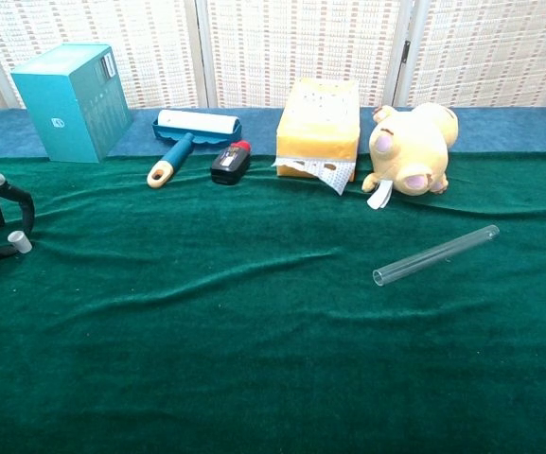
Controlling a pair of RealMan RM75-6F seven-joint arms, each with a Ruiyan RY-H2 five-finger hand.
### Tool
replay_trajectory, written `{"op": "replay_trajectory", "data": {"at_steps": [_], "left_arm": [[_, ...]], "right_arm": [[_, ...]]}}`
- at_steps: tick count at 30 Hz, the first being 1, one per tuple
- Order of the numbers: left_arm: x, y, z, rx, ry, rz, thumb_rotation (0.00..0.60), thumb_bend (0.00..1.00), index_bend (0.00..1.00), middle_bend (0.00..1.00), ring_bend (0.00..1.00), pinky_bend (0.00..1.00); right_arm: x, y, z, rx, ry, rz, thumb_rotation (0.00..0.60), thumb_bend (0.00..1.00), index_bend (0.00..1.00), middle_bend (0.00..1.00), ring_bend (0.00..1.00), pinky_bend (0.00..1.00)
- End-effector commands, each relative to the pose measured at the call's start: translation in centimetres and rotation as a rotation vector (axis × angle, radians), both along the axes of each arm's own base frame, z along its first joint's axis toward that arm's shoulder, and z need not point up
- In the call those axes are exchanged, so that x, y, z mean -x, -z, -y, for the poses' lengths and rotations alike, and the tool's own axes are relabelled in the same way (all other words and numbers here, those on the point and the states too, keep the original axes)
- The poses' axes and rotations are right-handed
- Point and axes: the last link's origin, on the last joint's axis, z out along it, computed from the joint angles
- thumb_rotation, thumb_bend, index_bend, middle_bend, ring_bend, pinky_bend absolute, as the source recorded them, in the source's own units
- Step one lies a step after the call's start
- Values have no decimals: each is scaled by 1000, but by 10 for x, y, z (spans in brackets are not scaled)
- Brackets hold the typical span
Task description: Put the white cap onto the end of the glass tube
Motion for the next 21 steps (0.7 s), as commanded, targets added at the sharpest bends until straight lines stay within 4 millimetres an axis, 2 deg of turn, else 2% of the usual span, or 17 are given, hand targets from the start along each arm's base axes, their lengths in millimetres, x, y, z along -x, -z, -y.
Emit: {"op": "replay_trajectory", "data": {"at_steps": [1,14,21], "left_arm": [[0,0,0,0,0,1,600,365,502,1000,918,825],[0,1,-1,-1,2,1,600,455,519,1000,919,825],[1,1,-1,-1,1,-3,600,466,519,1000,919,825]], "right_arm": [[0,0,0,-1,0,0,600,660,131,123,67,0],[0,0,-1,3,2,0,600,660,131,123,67,0],[1,0,-1,3,5,0,600,660,131,123,68,0]]}}
